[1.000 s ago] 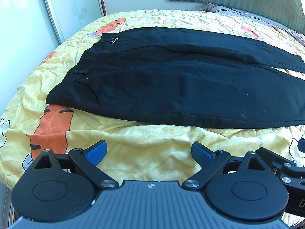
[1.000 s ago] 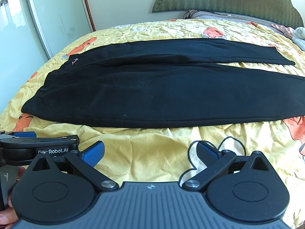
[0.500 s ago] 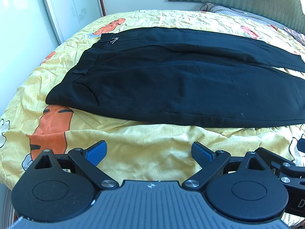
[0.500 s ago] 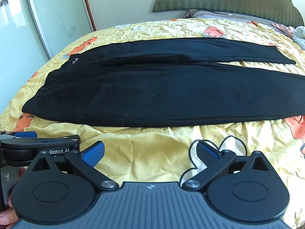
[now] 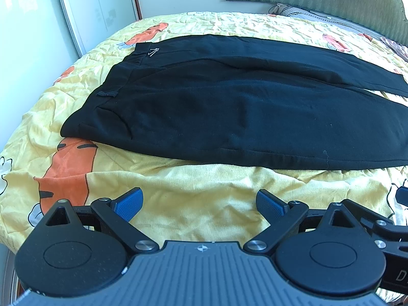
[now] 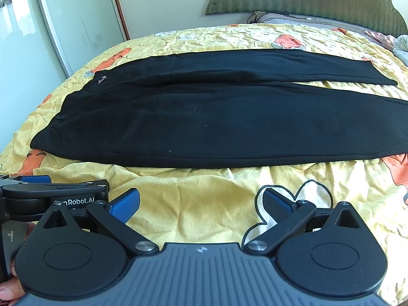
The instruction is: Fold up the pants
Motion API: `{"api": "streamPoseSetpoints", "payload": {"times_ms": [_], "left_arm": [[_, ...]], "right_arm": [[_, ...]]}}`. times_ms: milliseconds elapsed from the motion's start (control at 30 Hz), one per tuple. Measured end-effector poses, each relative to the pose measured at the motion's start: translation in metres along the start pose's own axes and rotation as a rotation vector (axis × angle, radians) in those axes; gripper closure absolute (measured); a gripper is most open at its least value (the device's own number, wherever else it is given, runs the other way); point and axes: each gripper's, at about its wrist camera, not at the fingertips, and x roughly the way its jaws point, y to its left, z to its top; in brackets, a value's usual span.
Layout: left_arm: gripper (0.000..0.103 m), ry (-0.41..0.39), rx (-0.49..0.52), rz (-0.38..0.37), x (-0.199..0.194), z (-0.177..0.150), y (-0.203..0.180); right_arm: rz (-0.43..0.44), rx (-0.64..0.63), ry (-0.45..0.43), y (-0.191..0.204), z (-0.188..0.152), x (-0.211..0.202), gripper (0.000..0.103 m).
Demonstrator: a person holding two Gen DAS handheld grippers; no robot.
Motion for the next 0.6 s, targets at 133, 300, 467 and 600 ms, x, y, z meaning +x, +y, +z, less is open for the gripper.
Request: {"api": "streamPoseSetpoints", "payload": {"times_ms": [133, 300, 467, 600], "left_arm": [[0.006, 0.001, 0.001, 0.001, 0.0004, -0.0011, -0.0006], [0.006, 0.001, 0.001, 0.001, 0.0005, -0.0012, -0.0007], [0.006, 0.0, 0.001, 0.002, 0.0007, -0.0015, -0.0008], [0.006, 0.001, 0.001, 0.002, 0.0018, -0.0017, -0.0004]], "right_arm": [[0.001, -0.002, 0.002, 0.001, -0.0008, 0.0016, 0.0], [0.001, -0.001, 0.002, 0.0006, -0.0008, 0.0017, 0.0], [0.003, -0.004, 0.002, 0.0012, -0.0012, 0.0029, 0.0], [0.003, -0.004, 0.002, 0.0019, -0.0016, 0.0036, 0.0]]}}
